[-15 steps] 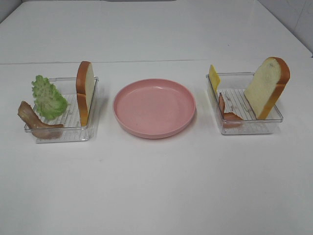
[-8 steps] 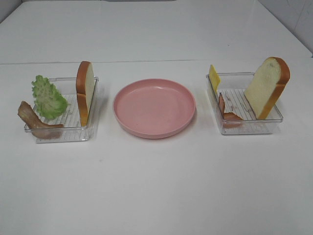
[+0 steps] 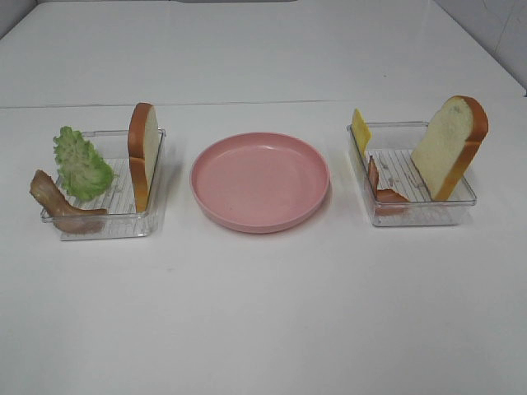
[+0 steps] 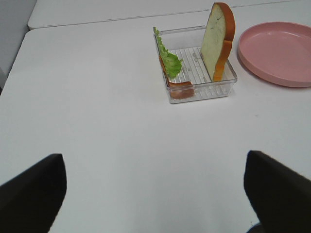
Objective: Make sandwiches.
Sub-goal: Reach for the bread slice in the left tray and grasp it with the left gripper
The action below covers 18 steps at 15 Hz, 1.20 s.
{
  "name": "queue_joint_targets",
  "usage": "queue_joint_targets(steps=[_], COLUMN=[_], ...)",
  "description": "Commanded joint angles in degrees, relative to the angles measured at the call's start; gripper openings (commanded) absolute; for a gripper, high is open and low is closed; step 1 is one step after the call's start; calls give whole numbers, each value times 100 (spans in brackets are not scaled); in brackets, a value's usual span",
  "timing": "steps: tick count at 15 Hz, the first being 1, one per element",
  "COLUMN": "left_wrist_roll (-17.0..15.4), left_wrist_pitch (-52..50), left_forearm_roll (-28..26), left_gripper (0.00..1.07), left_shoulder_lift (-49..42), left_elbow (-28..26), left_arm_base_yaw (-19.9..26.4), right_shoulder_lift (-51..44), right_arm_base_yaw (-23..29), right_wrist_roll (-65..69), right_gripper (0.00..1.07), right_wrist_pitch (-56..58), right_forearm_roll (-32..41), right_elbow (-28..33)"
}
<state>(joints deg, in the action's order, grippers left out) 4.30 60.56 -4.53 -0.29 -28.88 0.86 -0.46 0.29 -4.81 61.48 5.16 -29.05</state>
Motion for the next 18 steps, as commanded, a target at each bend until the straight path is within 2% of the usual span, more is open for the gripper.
queue_joint_targets(steps=[1, 15, 18], left_wrist_roll=[0, -34, -11], left_wrist_pitch=[-63, -80, -275], left_forearm_roll=[-29, -6, -17], left_gripper=[94, 94, 94], left_shoulder_lift=[-120, -120, 178], left_elbow=[29, 17, -430], left_arm_base_yaw=[23, 23, 23], right_shoulder_lift=[-69, -69, -69], right_arm_base_yaw=[-40, -40, -40], right_wrist_roll=[-57, -57, -57], right_gripper=[76, 76, 76], right_wrist_pitch=[-69, -69, -69], right_forearm_roll=[-11, -11, -11], right_elbow=[6, 6, 6])
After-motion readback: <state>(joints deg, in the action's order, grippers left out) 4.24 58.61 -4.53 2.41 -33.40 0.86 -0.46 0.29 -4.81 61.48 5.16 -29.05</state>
